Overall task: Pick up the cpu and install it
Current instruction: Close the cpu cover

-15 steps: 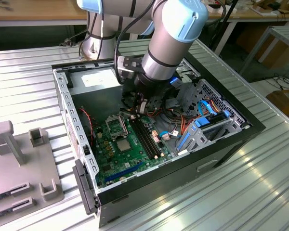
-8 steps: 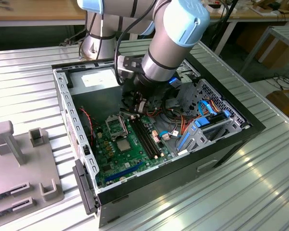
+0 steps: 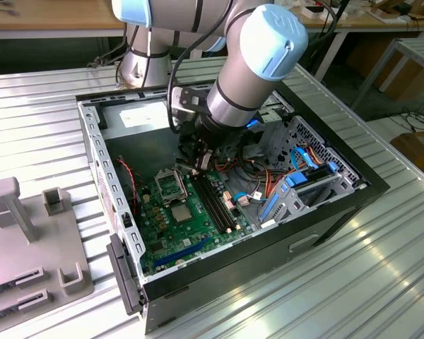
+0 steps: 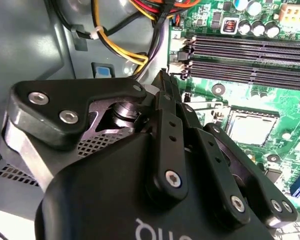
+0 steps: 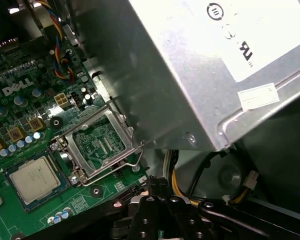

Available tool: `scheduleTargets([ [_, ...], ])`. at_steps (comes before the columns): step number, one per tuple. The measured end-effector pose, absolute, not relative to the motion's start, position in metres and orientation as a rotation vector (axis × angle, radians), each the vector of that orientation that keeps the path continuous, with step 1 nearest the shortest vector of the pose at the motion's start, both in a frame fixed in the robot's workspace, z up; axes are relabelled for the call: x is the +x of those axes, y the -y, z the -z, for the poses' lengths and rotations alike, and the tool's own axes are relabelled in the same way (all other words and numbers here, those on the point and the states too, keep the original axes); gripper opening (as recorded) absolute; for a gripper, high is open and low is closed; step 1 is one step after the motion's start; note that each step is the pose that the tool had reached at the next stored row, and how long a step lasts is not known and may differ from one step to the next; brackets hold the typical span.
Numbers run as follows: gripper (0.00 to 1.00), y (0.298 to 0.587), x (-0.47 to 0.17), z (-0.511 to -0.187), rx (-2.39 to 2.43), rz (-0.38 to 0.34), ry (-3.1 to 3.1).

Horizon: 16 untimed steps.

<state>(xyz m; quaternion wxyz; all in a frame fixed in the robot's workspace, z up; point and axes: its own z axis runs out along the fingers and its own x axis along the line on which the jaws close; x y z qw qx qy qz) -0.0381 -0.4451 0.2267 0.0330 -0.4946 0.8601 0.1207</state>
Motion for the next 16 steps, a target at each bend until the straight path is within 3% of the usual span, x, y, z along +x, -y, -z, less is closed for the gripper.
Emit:
scheduleTargets([
  [16, 0.11, 0.4455, -0.0395, -0.2254, -1.521, -0.375, -2.645],
])
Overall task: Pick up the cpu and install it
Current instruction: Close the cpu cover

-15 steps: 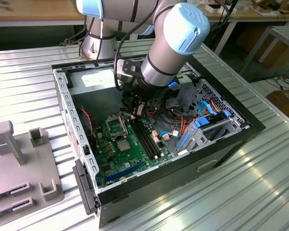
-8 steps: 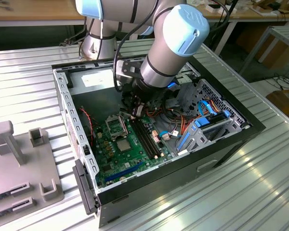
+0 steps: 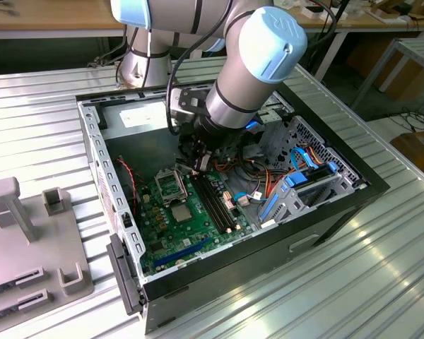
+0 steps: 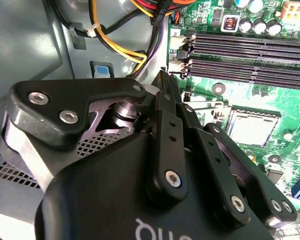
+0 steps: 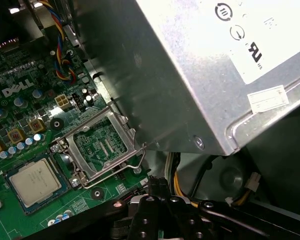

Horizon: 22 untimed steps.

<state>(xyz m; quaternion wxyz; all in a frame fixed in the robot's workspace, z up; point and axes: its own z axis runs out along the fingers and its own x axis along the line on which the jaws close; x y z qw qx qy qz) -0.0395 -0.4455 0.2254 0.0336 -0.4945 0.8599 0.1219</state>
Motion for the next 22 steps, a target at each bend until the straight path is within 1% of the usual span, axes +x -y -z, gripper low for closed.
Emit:
scheduleTargets([
  [11, 0.11, 0.449, -0.047, -0.218, -1.517, -0.390, -2.636],
  [22, 0.11, 0.454, -0.049, -0.209, -1.504, -0.441, -2.609],
])
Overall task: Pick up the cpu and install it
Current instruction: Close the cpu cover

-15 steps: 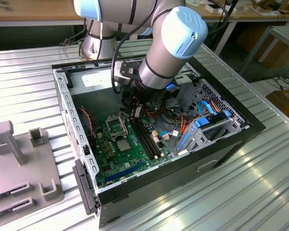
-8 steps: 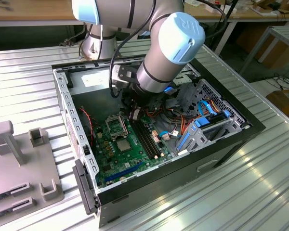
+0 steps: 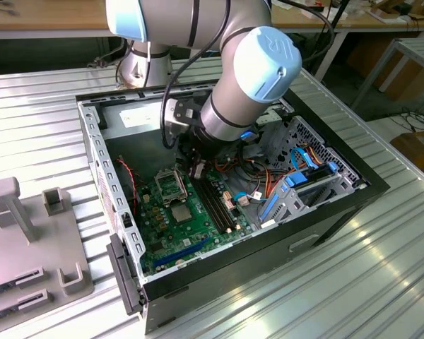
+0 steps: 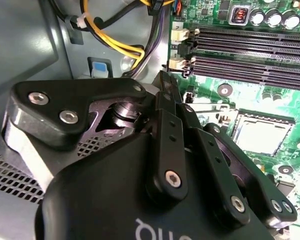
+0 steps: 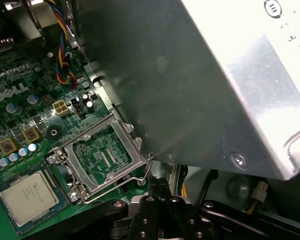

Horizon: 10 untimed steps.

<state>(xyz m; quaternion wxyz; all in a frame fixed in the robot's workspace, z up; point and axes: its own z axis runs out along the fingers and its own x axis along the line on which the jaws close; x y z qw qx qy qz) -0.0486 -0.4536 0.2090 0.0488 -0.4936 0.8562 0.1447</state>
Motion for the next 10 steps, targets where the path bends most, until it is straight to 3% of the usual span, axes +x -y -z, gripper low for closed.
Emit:
scheduleTargets([
  [10, 0.11, 0.4553, -0.0506, -0.2030, -1.496, -0.476, -2.592],
])
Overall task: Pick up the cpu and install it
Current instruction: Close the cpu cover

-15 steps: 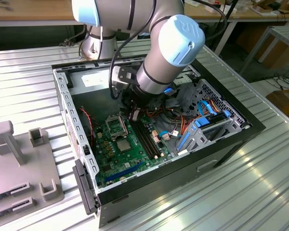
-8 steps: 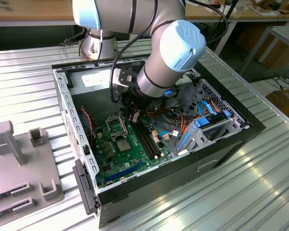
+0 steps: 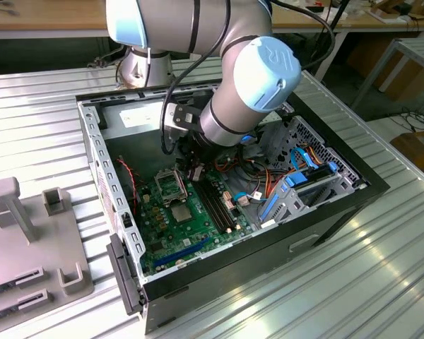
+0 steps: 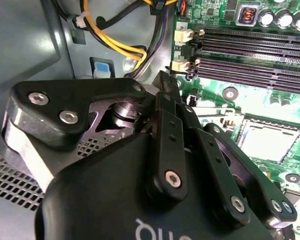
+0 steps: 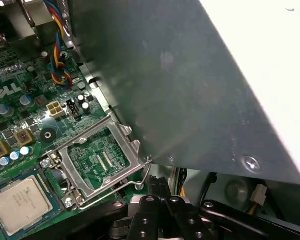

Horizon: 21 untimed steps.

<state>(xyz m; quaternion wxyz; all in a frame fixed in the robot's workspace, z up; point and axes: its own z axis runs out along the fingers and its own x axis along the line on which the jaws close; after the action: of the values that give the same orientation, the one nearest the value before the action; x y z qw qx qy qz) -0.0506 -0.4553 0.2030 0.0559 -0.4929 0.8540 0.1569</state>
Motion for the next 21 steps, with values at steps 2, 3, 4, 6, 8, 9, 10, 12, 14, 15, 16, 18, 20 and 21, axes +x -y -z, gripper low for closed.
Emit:
scheduleTargets([
  [2, 0.11, 0.4567, -0.0513, -0.2030, -1.496, -0.476, -2.591],
  [3, 0.11, 0.4572, -0.0516, -0.2029, -1.496, -0.476, -2.591],
  [4, 0.11, 0.4576, -0.0521, -0.2030, -1.495, -0.476, -2.591],
  [6, 0.11, 0.4578, -0.0533, -0.2048, -1.496, -0.476, -2.591],
  [8, 0.11, 0.4578, -0.0534, -0.2069, -1.496, -0.476, -2.591],
  [9, 0.11, 0.4578, -0.0535, -0.2080, -1.496, -0.474, -2.592],
  [10, 0.11, 0.4578, -0.0535, -0.2087, -1.497, -0.472, -2.594],
  [12, 0.11, 0.4578, -0.0535, -0.2100, -1.499, -0.464, -2.597],
  [14, 0.11, 0.4578, -0.0535, -0.2104, -1.499, -0.461, -2.599],
  [15, 0.11, 0.4579, -0.0535, -0.2104, -1.500, -0.460, -2.599],
  [16, 0.11, 0.4579, -0.0535, -0.2104, -1.500, -0.460, -2.599],
  [18, 0.11, 0.4578, -0.0535, -0.2104, -1.500, -0.460, -2.599],
  [20, 0.11, 0.4578, -0.0535, -0.2104, -1.500, -0.460, -2.600],
  [21, 0.11, 0.4578, -0.0535, -0.2104, -1.500, -0.460, -2.600],
])
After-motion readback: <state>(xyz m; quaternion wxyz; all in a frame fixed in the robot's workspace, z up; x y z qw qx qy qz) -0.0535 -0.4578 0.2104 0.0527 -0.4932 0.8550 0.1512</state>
